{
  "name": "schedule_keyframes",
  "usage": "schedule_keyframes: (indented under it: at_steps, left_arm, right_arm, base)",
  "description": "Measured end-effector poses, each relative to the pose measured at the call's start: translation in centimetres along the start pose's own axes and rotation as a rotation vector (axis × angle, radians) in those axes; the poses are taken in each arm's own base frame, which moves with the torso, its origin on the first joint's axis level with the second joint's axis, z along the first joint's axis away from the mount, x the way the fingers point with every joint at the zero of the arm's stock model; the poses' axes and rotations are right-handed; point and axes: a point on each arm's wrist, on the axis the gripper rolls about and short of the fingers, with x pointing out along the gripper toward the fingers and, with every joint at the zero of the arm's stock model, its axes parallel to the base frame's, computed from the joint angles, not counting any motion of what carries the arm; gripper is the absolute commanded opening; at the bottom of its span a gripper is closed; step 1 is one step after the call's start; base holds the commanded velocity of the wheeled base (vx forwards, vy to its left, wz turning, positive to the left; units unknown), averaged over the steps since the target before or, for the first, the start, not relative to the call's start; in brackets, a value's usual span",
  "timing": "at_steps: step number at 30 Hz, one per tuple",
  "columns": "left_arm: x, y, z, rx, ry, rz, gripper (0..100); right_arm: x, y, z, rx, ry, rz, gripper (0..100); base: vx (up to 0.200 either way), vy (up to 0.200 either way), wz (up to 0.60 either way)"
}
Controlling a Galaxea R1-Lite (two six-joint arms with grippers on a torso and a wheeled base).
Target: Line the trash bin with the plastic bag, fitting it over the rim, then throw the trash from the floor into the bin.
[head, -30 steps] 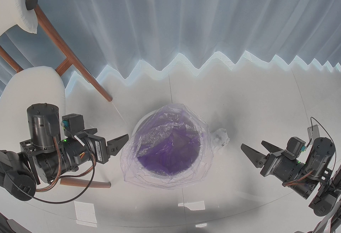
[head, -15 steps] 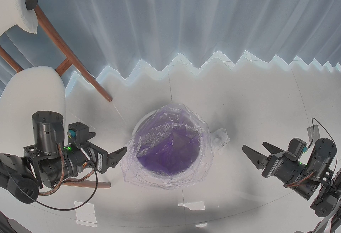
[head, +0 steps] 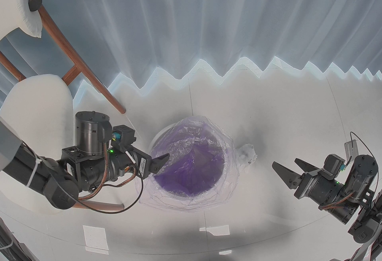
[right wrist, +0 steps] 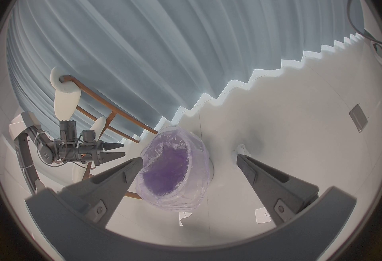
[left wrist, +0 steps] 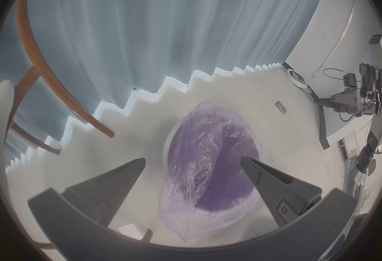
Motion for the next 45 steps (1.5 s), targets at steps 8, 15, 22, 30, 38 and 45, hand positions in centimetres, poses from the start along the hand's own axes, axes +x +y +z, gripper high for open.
schedule_keyframes:
  at_steps: [8,15,22,30,38,45]
  left_arm:
    - [4.0,-0.2,-0.1,0.001,0.015,0.004,100]
    - [6.3,-0.5,-0.3,0.058,0.028,0.048,100]
    - [7.0,-1.0,-0.8,0.175,0.047,0.047,100]
    - [7.4,-1.1,-1.1,0.166,0.062,0.071,0]
    - [7.6,-0.9,-0.5,0.122,0.044,0.118,0]
    - [7.6,-0.7,-0.1,0.115,0.033,0.154,0]
  right_arm:
    - [-0.2,-0.1,-0.1,0.008,0.003,-0.004,100]
    - [-0.3,-0.1,0.0,0.013,-0.005,-0.009,100]
    - [-0.3,-0.1,0.1,0.013,-0.006,-0.011,100]
    - [-0.3,-0.1,0.0,0.011,-0.004,-0.013,100]
    - [-0.3,-0.1,-0.1,0.008,0.007,-0.021,100]
    - [-0.4,-0.1,0.0,0.008,0.005,-0.021,100]
  base:
    - [0.0,0.0,0.0]
    - [0.0,0.0,0.0]
    - [0.0,0.0,0.0]
    - [0.0,0.0,0.0]
    - [0.0,0.0,0.0]
    - [0.0,0.0,0.0]
